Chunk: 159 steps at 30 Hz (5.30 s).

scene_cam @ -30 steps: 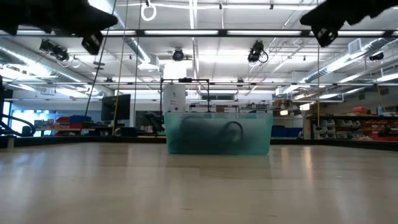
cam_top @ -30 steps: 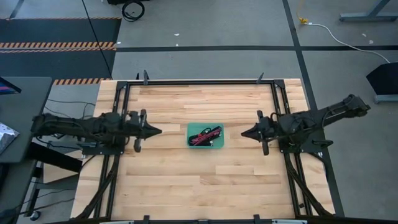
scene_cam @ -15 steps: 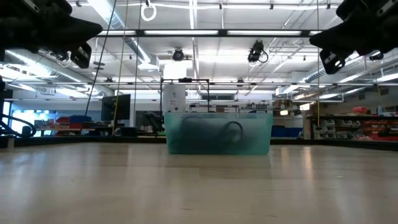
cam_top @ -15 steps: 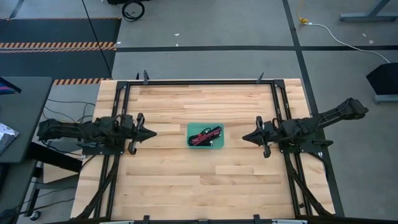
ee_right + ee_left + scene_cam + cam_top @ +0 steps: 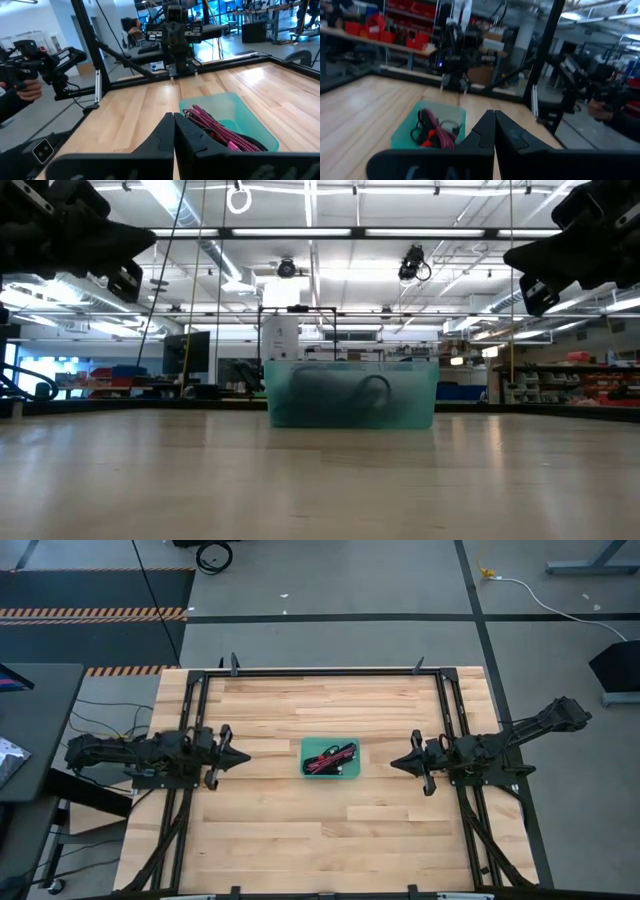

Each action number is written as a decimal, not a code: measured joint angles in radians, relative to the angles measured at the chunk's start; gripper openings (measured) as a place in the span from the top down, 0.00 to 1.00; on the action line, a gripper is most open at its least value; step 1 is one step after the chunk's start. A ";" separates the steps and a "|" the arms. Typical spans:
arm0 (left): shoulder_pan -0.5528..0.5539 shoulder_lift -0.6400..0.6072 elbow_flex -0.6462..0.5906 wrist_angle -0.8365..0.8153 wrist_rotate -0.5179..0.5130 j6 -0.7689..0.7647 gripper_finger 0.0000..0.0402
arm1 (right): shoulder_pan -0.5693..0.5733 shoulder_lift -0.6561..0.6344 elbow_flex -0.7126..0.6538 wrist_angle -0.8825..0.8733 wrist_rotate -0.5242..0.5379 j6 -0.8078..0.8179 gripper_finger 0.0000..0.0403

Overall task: Pick and place USB-C Cables
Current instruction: Return to Home Position

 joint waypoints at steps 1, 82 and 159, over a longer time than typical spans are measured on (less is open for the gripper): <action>0.000 -0.004 0.000 0.008 0.000 0.004 0.99 | 0.000 0.000 0.000 0.001 0.000 0.000 0.99; 0.001 -0.005 -0.002 0.010 -0.002 0.025 0.99 | 0.000 0.001 0.000 0.002 0.000 0.000 0.97; 0.001 -0.005 -0.002 0.010 -0.002 0.025 0.99 | 0.000 0.001 0.000 0.001 0.000 0.000 0.97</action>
